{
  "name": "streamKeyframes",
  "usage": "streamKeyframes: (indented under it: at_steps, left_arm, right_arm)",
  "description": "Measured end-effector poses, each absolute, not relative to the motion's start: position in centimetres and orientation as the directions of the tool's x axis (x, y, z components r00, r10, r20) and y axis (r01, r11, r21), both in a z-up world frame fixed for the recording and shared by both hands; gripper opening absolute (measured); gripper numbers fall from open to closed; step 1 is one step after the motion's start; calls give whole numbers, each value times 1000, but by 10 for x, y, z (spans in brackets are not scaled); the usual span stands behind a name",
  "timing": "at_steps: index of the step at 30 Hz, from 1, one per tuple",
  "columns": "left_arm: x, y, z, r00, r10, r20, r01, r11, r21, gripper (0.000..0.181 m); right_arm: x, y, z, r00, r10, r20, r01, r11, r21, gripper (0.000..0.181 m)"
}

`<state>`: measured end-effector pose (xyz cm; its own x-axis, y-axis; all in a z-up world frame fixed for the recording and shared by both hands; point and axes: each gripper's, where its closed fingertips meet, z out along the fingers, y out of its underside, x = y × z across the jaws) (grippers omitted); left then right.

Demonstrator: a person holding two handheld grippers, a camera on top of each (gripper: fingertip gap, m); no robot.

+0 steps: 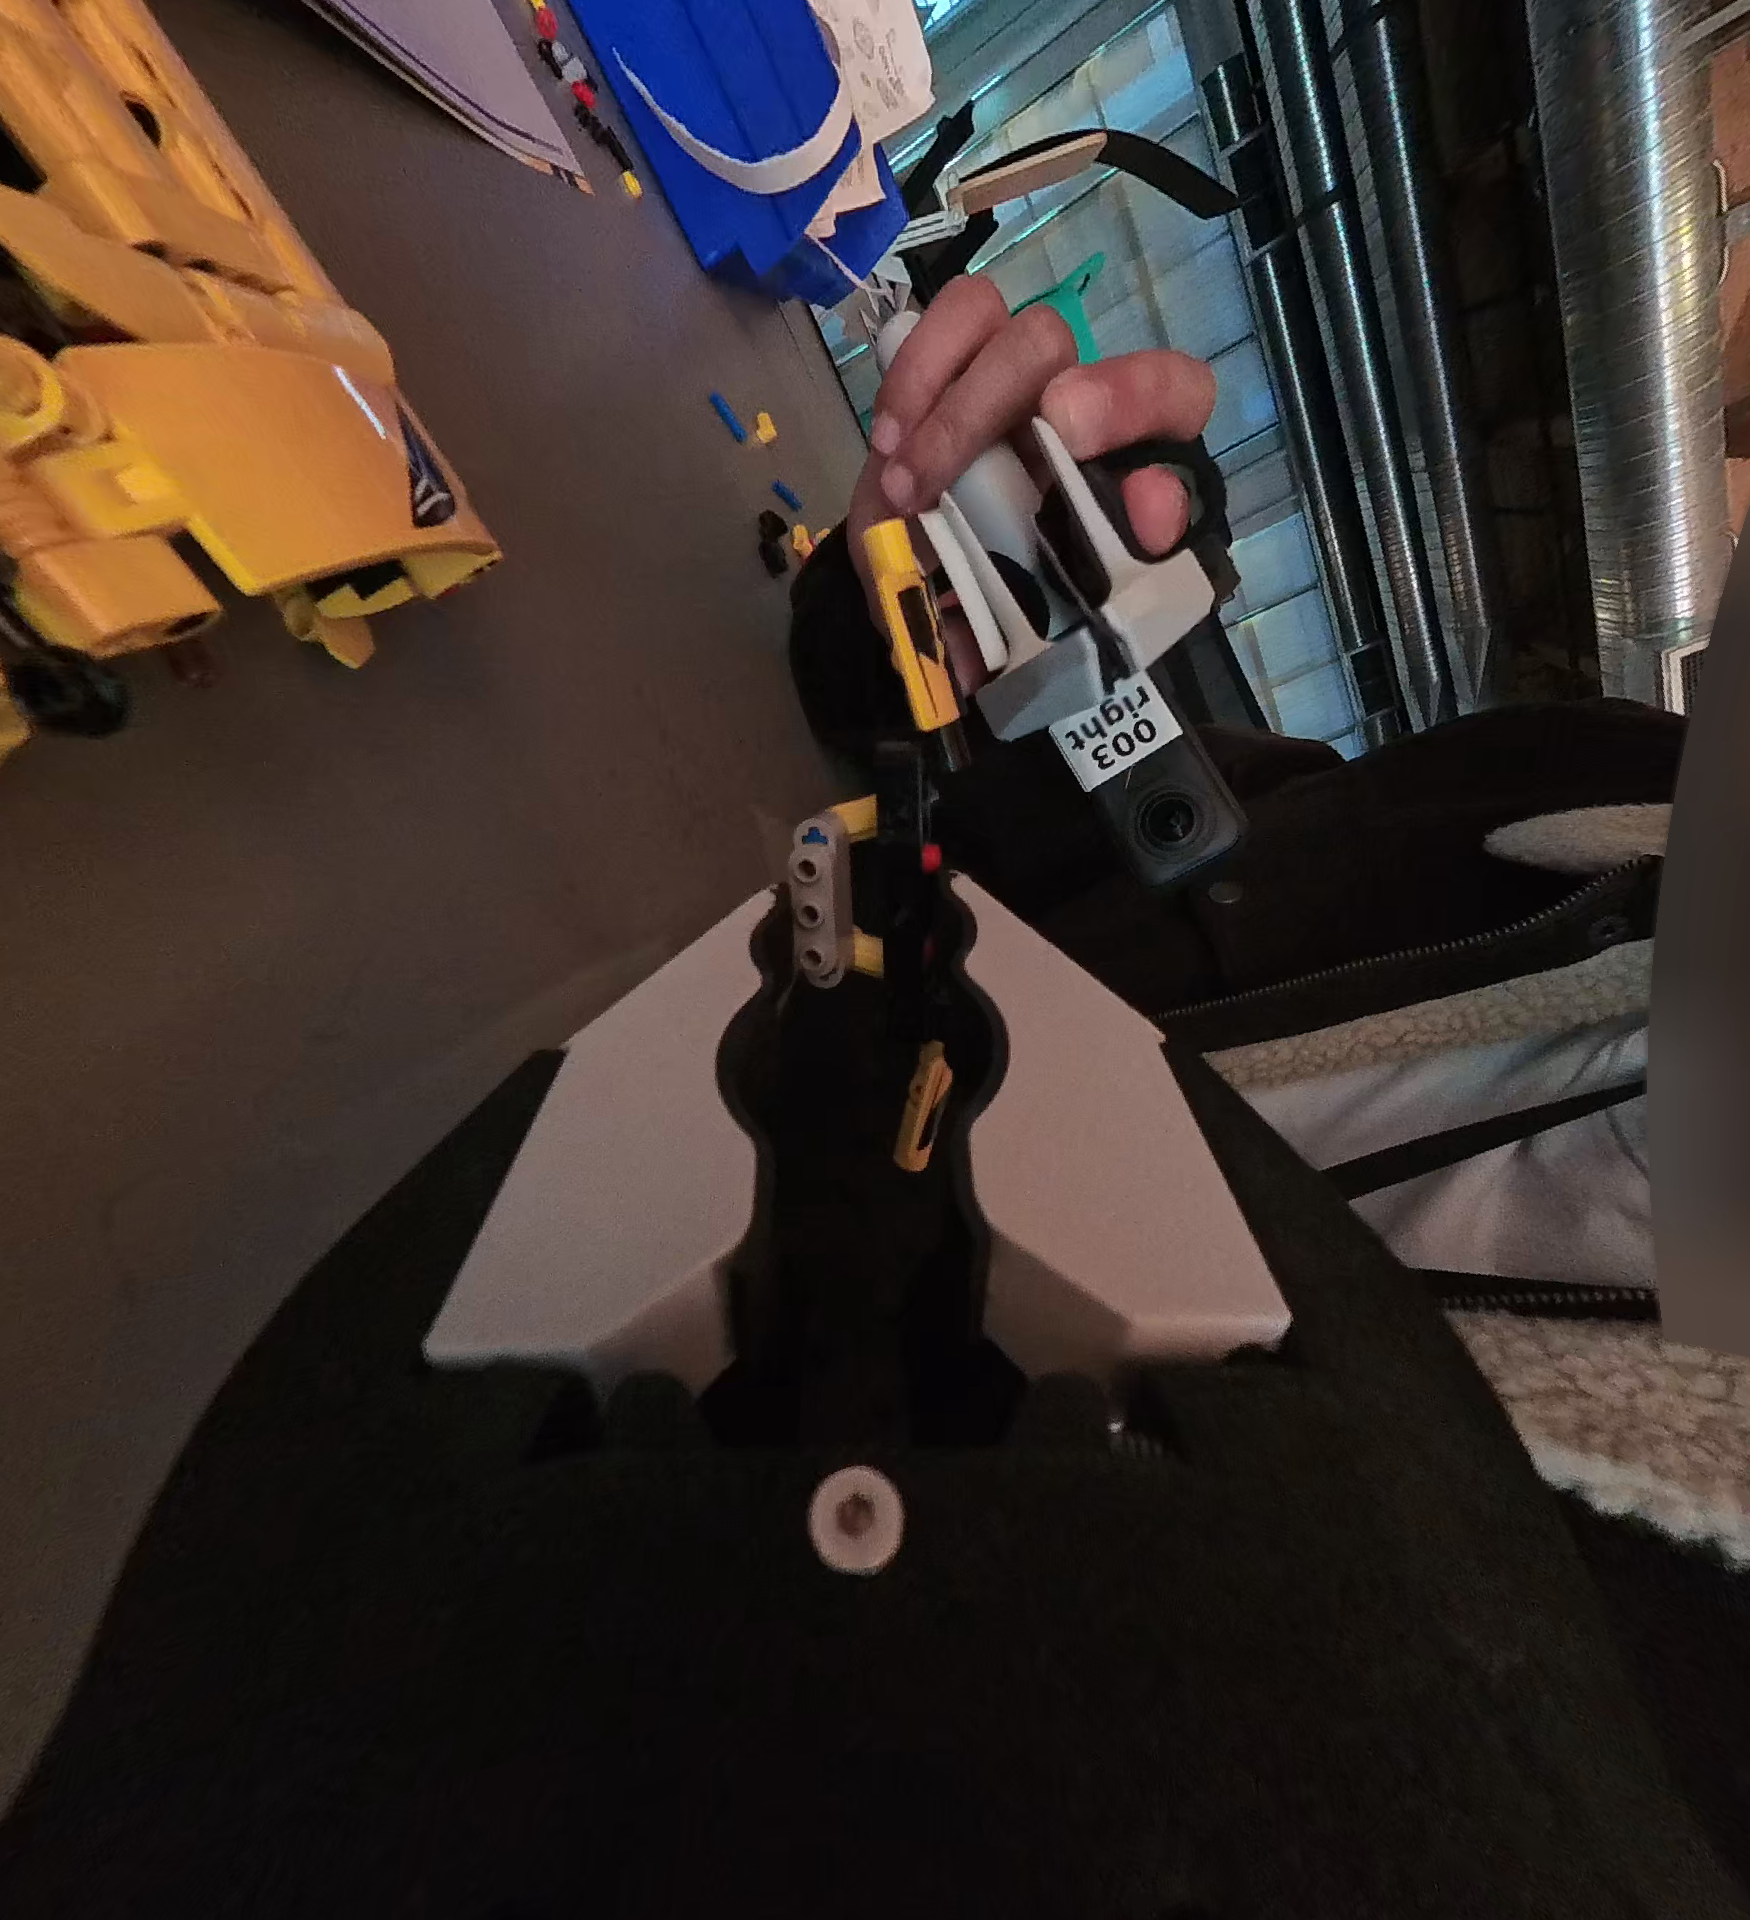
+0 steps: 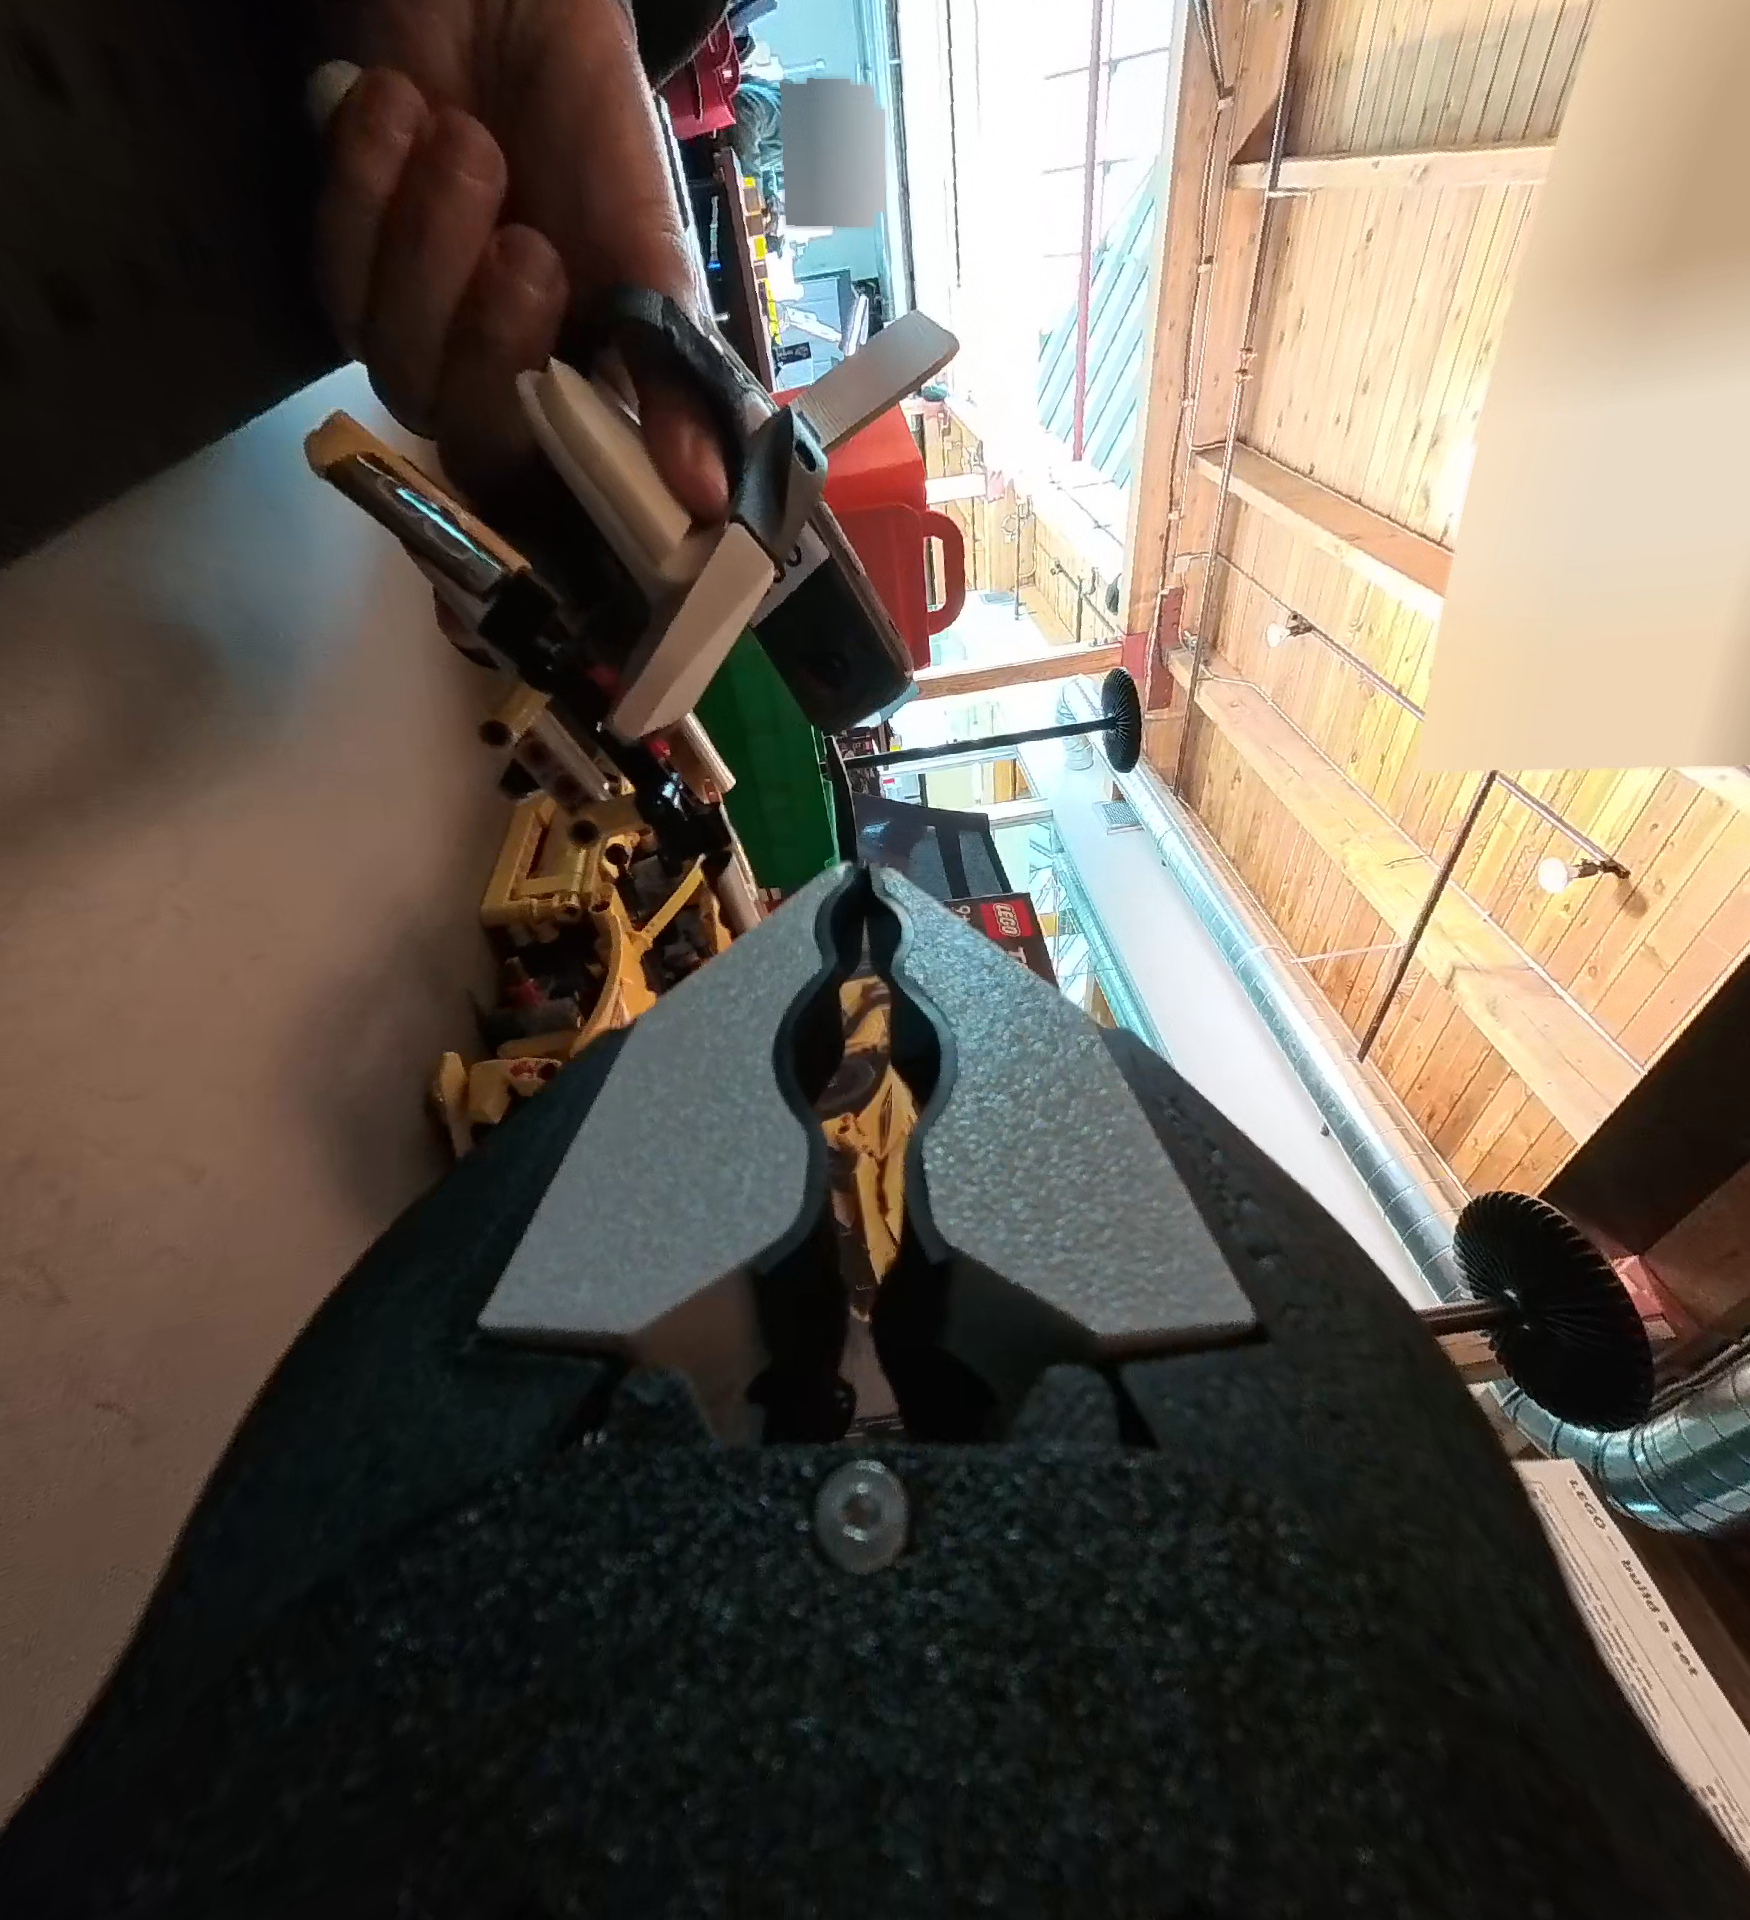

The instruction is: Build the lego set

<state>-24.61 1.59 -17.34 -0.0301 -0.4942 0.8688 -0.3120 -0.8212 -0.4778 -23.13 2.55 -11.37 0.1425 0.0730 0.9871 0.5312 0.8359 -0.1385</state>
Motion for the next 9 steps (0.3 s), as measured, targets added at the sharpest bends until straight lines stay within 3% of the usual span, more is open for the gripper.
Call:
streamKeyframes:
  at_steps: [9]
  left_arm:
    - [-246,15,-174,-29,-495,869,-315,-820,-478,25]
  right_arm:
    - [-235,22,-122,97,87,991,526,841,-125,0]
